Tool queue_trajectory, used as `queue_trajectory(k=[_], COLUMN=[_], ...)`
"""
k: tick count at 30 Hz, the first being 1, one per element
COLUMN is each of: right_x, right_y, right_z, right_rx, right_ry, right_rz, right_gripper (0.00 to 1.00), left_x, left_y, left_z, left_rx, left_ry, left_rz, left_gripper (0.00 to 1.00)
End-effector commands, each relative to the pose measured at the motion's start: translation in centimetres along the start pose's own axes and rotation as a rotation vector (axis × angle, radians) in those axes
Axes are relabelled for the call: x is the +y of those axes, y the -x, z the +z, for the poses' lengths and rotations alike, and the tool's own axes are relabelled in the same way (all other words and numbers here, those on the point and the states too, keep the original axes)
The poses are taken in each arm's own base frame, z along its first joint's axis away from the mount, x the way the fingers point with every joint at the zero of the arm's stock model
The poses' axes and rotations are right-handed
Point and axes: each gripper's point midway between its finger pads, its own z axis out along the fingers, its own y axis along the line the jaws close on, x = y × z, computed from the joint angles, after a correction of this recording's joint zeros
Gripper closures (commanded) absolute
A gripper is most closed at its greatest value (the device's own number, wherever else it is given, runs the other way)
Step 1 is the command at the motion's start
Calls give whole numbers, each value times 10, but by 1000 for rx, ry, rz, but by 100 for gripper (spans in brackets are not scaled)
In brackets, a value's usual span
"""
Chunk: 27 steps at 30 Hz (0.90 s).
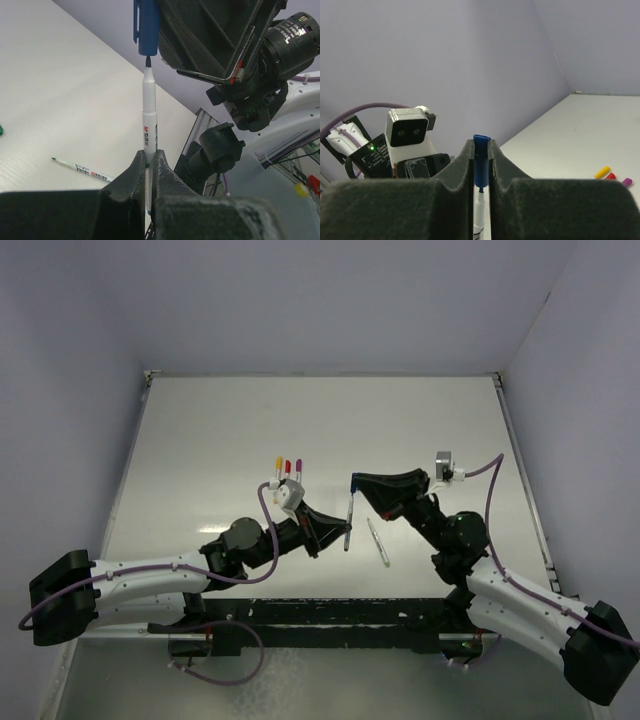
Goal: Insert the pens into the pen caps
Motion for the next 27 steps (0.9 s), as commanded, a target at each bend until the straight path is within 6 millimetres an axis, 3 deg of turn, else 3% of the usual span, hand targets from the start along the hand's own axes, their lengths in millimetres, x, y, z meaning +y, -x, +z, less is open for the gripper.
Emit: queue_trajectory(k=[1, 13, 27], right_x=[15, 19, 12], right_y=[23, 19, -7], right_z=[8, 5, 5], right_rx=[-83, -63, 6], right_ry=[51, 65, 44], right_rz=[-24, -13, 36], right_gripper=[100, 100, 100], left_x=[-12, -7, -8], left_y=[14, 25, 28], left_z=[1, -4, -1], left_rx=[-39, -77, -90], left_ry=[-34, 6, 2], left_rz=[-9, -1, 7], left_gripper=[100, 100, 100])
